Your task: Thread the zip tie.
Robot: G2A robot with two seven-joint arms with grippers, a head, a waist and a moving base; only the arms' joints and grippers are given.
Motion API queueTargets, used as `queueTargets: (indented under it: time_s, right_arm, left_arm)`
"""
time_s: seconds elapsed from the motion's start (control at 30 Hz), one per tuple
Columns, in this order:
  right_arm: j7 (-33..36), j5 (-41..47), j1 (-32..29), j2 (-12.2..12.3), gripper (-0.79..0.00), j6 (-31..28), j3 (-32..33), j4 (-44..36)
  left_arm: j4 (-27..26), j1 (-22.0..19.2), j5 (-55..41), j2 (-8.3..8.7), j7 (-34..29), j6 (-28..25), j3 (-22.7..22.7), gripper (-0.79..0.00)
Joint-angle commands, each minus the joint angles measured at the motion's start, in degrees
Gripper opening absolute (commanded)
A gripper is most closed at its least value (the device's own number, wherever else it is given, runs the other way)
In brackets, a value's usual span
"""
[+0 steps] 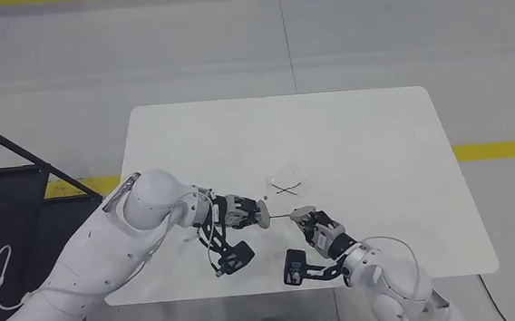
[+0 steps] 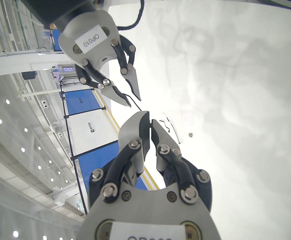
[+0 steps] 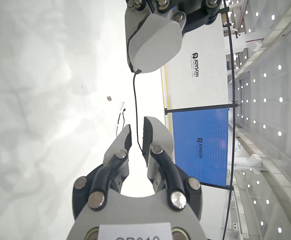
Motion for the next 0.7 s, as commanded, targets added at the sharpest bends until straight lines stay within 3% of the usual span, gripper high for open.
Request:
queueTargets:
  time_s: [0.0,0.03,0.27,0.3,0.33,0.4,0.47,0.5,0.67]
  right_arm:
    - [0.1,0.0,0.1,0.0,-0.751,0.0,0.0,0.0]
    - [0.1,-0.1,0.1,0.0,-0.785,0.1,0.0,0.0]
    - [0.5,-0.2,0.0,-0.1,-0.785,0.2,-0.4,-0.1]
    - [0.5,-0.3,-0.1,-0.1,-0.785,0.3,-0.5,-0.1]
    - [0.6,-0.4,-0.1,-0.1,-0.785,0.3,-0.4,-0.1]
    - [0.7,-0.2,-0.1,-0.1,-0.785,0.7,-0.3,-0.1]
    - [0.9,0.0,-0.3,-0.2,-0.785,1.5,-0.2,-0.2]
    - [1.0,0.0,-0.3,-0.2,-0.785,1.6,-0.2,-0.2]
    - [0.6,0.5,-0.8,-0.2,-0.785,2.8,0.5,-0.4]
  left_arm:
    - [0.0,-0.1,0.0,0.03,0.0,0.0,0.1,-0.785]
    - [0.0,-0.2,-0.1,0.05,-0.1,0.0,0.2,-0.785]
    - [0.1,-0.3,-0.8,0.19,-0.6,0.2,0.5,-0.785]
    - [0.2,-0.3,-1.1,0.21,-0.8,0.2,0.4,-0.754]
    - [0.2,-0.2,-1.5,0.23,-1.0,0.3,0.3,-0.628]
    - [0.3,0.0,-2.5,0.27,-1.6,0.5,-0.2,-0.271]
    - [0.5,0.4,-3.9,0.36,-2.4,0.9,-0.8,-0.151]
    - [0.6,0.5,-4.2,0.40,-2.6,1.0,-1.0,-0.117]
    - [1.3,1.7,-7.1,0.67,-4.4,2.1,-2.7,-0.108]
